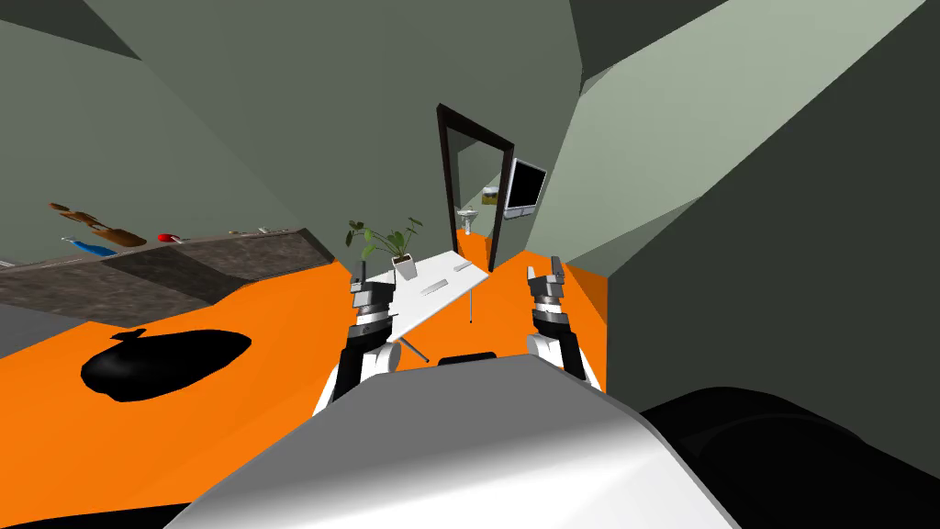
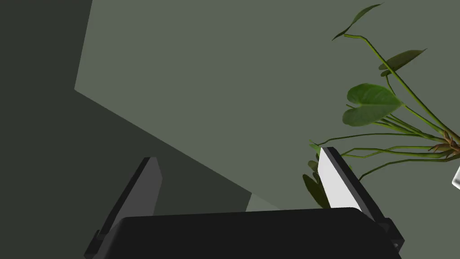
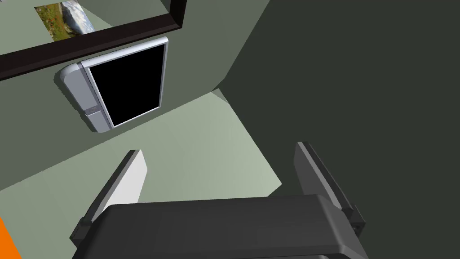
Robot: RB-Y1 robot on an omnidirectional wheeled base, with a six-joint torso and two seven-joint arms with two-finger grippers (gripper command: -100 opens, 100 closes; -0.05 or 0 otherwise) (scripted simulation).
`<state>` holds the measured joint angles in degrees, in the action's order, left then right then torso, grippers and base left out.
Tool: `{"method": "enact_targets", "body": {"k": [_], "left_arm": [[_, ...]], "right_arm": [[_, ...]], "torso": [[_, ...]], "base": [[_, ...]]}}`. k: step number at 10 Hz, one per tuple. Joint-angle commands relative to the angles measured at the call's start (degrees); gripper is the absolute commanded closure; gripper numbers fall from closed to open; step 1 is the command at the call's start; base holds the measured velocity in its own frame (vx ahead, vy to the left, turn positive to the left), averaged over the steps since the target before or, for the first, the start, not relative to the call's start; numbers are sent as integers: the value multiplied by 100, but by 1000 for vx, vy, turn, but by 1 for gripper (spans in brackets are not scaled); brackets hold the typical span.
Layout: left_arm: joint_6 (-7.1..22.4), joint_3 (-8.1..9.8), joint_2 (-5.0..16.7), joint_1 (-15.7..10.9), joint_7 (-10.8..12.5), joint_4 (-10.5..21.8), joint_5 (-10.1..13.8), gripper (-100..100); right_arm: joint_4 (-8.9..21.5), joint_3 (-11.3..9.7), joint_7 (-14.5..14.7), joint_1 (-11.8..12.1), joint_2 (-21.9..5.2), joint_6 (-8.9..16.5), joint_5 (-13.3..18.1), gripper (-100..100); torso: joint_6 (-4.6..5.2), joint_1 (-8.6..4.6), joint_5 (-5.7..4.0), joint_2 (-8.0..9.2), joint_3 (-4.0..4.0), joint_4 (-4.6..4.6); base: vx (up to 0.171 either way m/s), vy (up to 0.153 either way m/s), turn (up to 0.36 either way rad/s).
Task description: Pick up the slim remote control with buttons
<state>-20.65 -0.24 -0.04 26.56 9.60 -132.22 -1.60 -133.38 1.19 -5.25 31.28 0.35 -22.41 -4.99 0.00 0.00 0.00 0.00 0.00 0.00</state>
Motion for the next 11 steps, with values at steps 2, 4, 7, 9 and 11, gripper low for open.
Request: {"method": "enact_targets", "body": {"k": [2, 4, 7, 9, 11], "left_arm": [[197, 32, 323, -238, 23, 170, 11, -100], [489, 79, 620, -577, 54, 429, 30, -100], [894, 144, 909, -1006, 95, 791, 59, -100], [1119, 182, 1046, -1231, 118, 1005, 78, -100], [1355, 223, 1177, -1531, 142, 1240, 99, -100]], "right_arm": [[0, 0, 0, 0, 0, 0, 0, 0], [0, -1, 0, 0, 1, 0, 0, 0], [0, -1, 0, 0, 1, 0, 0, 0], [0, 0, 0, 0, 0, 0, 0, 0], [0, 0, 0, 0, 0, 0, 0, 0]], "torso": [[1, -7, -1, 1, 1, 0], [2, -23, -5, 1, 1, 0], [0, -28, -7, 3, 2, 1], [0, -21, -5, 3, 2, 1], [0, -21, -5, 4, 2, 1]], "base": [[-10, -38, -52], [-12, -72, -66], [-13, -80, -62], [-12, -61, -52], [-12, -63, -56]]}}
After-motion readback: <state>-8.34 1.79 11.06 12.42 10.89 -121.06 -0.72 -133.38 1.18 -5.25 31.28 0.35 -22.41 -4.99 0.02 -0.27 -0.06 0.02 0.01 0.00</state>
